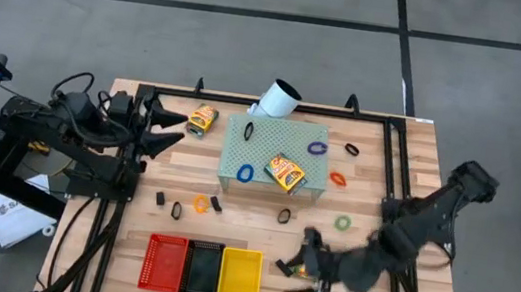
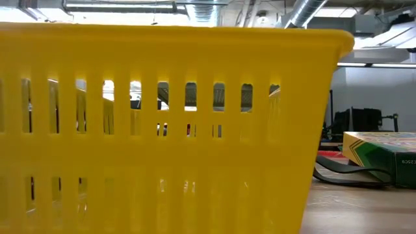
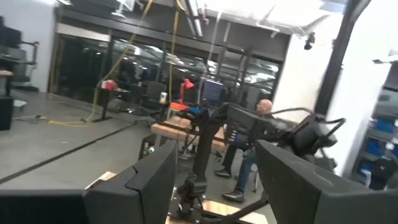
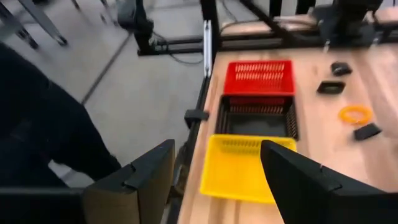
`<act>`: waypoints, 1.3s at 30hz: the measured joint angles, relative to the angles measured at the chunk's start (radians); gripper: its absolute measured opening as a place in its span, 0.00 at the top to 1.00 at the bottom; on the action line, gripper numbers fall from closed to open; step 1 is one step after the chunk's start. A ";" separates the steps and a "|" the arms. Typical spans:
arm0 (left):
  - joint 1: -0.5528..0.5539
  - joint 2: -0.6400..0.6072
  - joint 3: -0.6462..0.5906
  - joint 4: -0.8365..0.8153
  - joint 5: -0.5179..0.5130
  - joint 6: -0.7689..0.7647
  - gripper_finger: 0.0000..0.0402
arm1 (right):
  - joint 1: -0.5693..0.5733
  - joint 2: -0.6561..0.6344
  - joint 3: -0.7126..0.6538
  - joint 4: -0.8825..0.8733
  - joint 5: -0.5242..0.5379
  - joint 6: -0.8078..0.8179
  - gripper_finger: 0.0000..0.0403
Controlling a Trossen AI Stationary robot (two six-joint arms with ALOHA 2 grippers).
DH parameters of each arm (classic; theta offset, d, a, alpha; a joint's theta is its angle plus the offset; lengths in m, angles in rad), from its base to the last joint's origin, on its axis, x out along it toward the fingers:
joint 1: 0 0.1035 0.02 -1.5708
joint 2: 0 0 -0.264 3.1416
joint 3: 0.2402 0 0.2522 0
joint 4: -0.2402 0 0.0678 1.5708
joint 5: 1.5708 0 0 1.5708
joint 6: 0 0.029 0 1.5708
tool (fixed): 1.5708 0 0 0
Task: Pick & Place Office Desk Supplies
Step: Put the yellow crayon box into the yellow bin
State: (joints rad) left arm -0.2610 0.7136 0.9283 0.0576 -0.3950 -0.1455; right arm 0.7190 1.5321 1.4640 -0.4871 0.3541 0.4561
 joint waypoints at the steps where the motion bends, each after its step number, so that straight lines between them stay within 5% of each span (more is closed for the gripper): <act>1: -0.013 0.000 0.000 -0.001 0.000 0.015 0.47 | 0.015 0.033 0.053 -0.046 0.022 0.015 0.42; 10: -0.115 0.010 0.000 -0.043 -0.080 0.119 0.47 | 0.058 0.399 0.475 -0.623 0.228 0.077 0.42; 19: -0.141 0.014 0.000 -0.089 -0.097 0.118 0.47 | -0.037 0.617 0.531 -1.009 0.595 0.385 0.42; 27: -0.140 0.013 0.000 -0.106 -0.105 0.114 0.47 | -0.164 0.627 0.527 -1.081 0.771 0.362 0.42; 39: -0.140 0.019 0.000 -0.125 -0.225 0.115 0.47 | -0.176 0.489 0.537 -1.077 0.751 0.277 0.42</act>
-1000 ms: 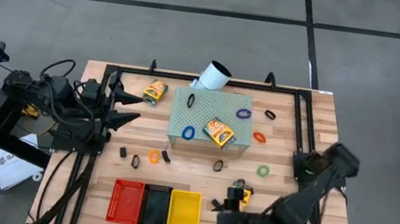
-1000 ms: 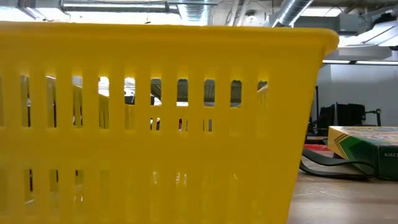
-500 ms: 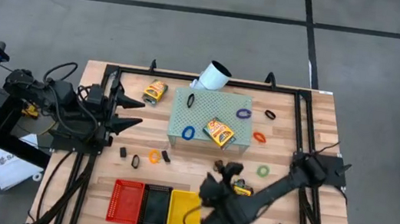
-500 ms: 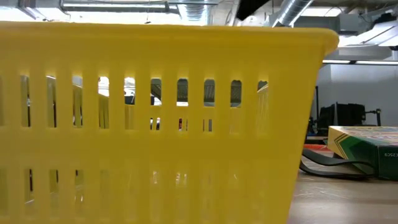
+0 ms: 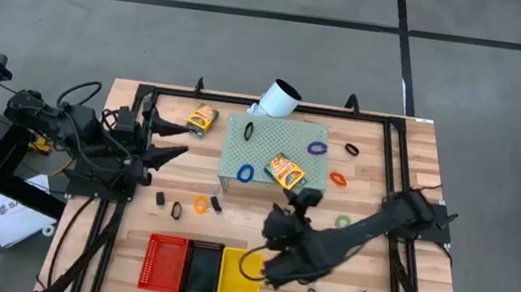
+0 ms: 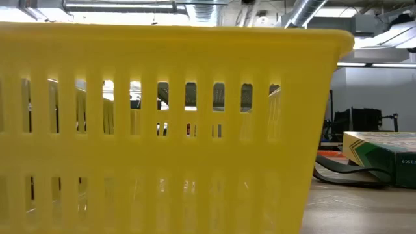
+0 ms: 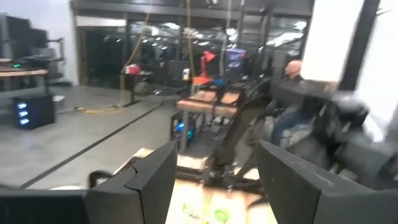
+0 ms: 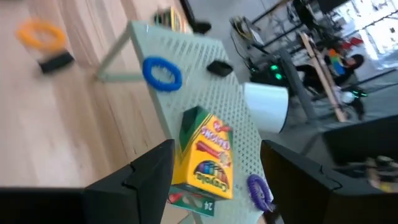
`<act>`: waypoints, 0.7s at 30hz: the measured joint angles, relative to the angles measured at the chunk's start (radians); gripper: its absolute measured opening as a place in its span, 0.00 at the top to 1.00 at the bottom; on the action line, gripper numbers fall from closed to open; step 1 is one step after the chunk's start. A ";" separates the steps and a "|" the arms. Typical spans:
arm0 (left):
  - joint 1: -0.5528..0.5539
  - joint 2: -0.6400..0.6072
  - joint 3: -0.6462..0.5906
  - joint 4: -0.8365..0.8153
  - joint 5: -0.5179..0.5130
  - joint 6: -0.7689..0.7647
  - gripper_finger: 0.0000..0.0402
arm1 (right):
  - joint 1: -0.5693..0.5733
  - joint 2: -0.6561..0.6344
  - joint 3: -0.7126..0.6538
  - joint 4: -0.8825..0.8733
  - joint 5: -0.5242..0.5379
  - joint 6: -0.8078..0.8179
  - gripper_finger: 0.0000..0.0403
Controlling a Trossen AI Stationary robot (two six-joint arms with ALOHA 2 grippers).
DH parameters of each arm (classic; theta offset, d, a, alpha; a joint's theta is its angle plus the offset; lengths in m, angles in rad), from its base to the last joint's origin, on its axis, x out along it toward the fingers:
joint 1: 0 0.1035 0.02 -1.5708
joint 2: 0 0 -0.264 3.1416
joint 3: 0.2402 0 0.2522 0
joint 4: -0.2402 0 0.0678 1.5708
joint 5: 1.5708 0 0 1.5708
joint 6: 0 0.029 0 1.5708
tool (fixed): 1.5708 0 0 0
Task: Pick & Place Office Desk Supplies
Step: Put the yellow crayon box into the yellow bin
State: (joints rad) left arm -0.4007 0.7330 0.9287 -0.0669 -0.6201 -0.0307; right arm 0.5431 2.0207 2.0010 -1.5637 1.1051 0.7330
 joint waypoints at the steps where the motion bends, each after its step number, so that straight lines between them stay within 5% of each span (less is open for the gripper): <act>1: 0.000 0.000 0.000 -0.025 -0.016 0.000 0.47 | 0.009 -0.023 0.001 0.007 0.001 0.000 0.42; 9: 0.000 0.003 -0.066 -0.244 -0.062 -0.003 0.47 | 0.032 -0.103 0.001 0.159 -0.091 -0.090 0.42; 21: -0.056 -0.022 -0.317 -0.221 -0.001 0.004 0.47 | -0.051 0.032 0.000 0.244 -0.201 -0.080 0.42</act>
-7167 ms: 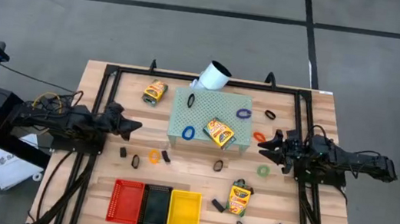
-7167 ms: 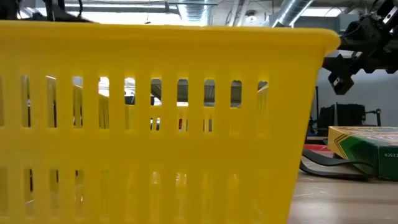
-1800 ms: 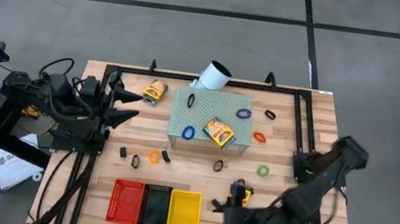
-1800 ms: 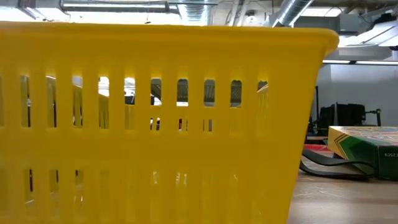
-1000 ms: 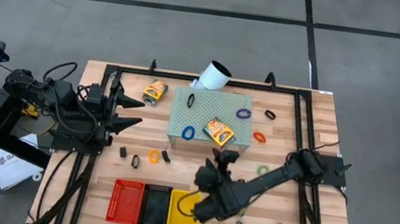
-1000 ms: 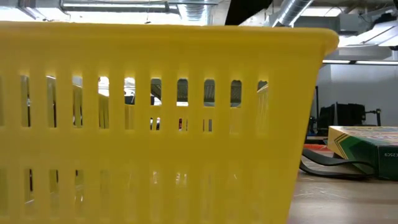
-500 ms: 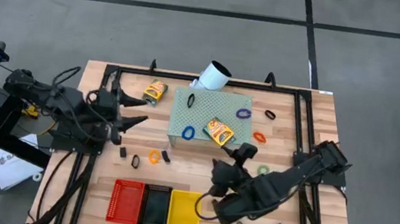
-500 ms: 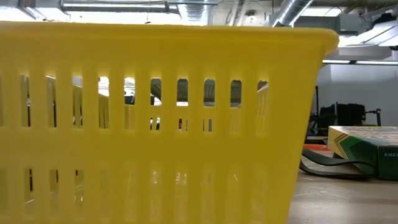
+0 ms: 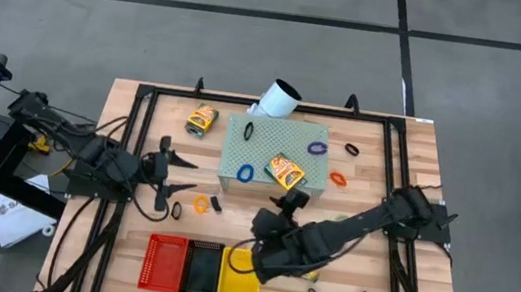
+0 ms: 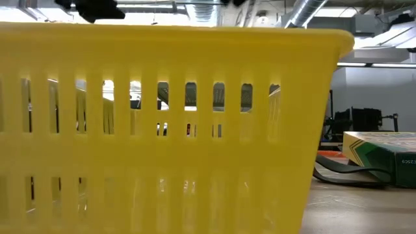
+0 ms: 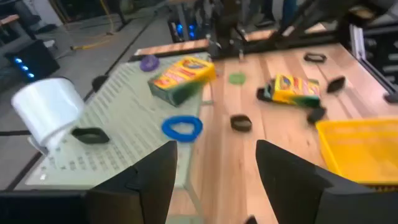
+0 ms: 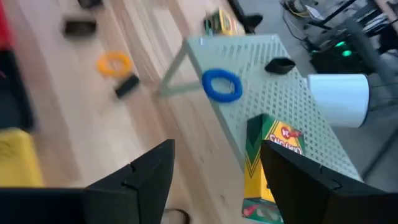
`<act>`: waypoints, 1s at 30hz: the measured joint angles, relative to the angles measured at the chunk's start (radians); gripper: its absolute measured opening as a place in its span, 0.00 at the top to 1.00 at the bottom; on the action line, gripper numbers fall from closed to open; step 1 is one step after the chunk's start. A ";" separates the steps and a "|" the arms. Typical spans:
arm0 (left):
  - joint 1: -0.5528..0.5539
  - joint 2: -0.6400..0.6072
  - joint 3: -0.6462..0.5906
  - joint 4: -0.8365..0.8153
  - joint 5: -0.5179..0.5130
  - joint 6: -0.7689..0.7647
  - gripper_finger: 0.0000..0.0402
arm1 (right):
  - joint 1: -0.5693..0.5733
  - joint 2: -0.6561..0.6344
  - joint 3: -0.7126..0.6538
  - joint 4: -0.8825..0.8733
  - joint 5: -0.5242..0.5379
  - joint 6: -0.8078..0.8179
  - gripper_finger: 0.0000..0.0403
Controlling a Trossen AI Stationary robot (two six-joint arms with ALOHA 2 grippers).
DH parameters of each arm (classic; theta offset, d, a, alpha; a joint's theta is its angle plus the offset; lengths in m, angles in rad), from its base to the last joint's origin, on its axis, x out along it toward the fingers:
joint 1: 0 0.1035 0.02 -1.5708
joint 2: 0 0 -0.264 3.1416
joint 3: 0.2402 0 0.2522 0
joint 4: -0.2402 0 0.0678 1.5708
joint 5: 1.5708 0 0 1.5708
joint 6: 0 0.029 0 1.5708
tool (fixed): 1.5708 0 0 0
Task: Pick & Place Office Desk Supplies
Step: Put the yellow crayon box into the yellow bin
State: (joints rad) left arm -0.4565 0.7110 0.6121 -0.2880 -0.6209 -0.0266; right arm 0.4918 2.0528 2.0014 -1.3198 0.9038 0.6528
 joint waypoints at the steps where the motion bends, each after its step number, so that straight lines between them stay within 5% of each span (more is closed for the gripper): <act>1: -0.009 0.000 -0.012 0.018 0.000 0.001 0.47 | -0.008 0.015 0.000 -0.017 0.001 -0.002 0.42; 9: -0.034 0.004 -0.126 0.141 -0.005 0.023 0.47 | -0.051 0.116 -0.003 -0.249 0.096 0.199 0.42; 30: -0.034 0.004 -0.592 0.805 -0.007 0.054 0.47 | -0.042 0.128 -0.068 -0.224 0.085 0.054 0.42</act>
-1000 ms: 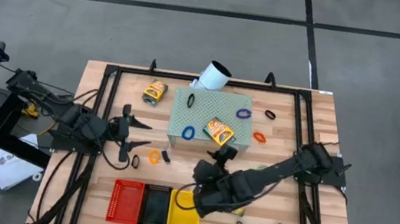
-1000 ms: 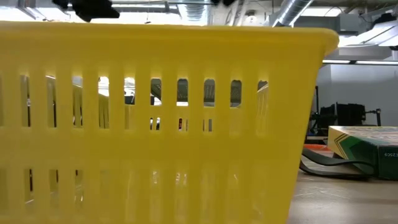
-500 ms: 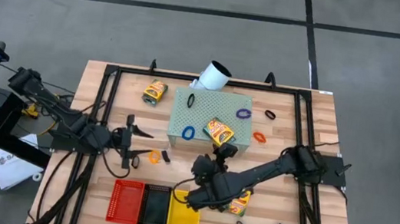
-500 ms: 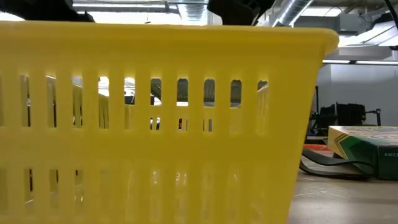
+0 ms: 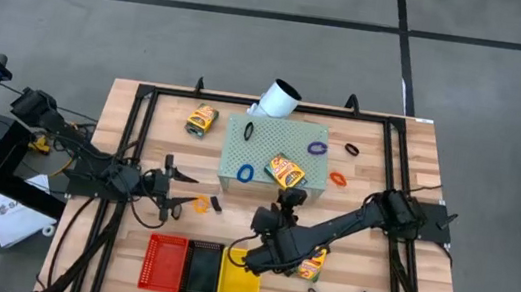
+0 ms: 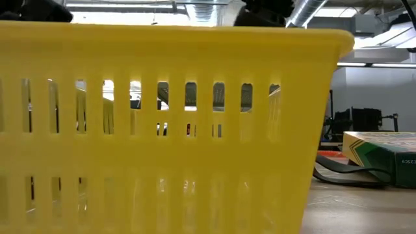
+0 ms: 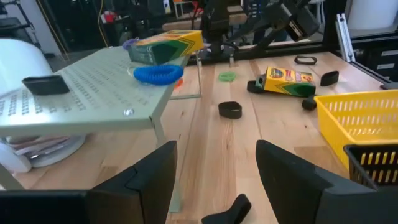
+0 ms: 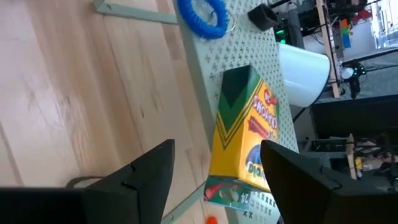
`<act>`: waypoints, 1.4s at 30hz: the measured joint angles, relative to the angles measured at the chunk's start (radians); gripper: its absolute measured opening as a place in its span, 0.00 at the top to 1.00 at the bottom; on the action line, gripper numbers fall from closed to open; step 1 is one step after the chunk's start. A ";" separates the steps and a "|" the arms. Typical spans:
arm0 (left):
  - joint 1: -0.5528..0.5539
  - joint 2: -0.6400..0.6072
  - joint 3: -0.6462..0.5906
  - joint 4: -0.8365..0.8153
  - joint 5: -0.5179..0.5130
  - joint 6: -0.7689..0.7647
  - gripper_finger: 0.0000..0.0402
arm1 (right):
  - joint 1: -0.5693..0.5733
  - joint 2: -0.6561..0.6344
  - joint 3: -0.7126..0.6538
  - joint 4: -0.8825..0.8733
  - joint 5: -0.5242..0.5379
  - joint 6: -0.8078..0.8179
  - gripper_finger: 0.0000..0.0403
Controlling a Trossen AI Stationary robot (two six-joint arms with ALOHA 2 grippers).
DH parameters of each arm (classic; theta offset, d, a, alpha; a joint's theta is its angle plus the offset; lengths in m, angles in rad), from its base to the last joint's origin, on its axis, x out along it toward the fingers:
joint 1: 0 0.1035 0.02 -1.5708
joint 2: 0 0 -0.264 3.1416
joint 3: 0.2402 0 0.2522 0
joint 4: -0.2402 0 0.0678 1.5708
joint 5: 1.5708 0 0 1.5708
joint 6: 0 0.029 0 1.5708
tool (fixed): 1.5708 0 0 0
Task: Pick & Place Office Desk Supplies
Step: Put the yellow crayon box into the yellow bin
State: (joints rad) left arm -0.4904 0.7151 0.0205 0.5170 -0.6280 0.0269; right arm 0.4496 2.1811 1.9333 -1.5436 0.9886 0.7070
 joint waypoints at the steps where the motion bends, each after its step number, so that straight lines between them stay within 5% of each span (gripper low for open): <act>1: 0.000 0.000 -0.013 0.008 0.000 0.000 0.47 | 0.000 0.000 -0.012 0.003 0.000 0.000 0.42; 14: 0.000 0.064 -0.014 0.050 0.032 0.045 0.47 | -0.023 0.000 -0.157 0.017 0.030 -0.003 0.42; 42: 0.000 0.067 -0.014 0.049 0.086 0.047 0.47 | -0.082 0.000 -0.183 -0.013 0.085 -0.027 0.46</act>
State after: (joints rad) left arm -0.4904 0.7818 0.0067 0.5659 -0.5424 0.0734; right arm 0.3679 2.1807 1.7501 -1.5564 1.0737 0.6804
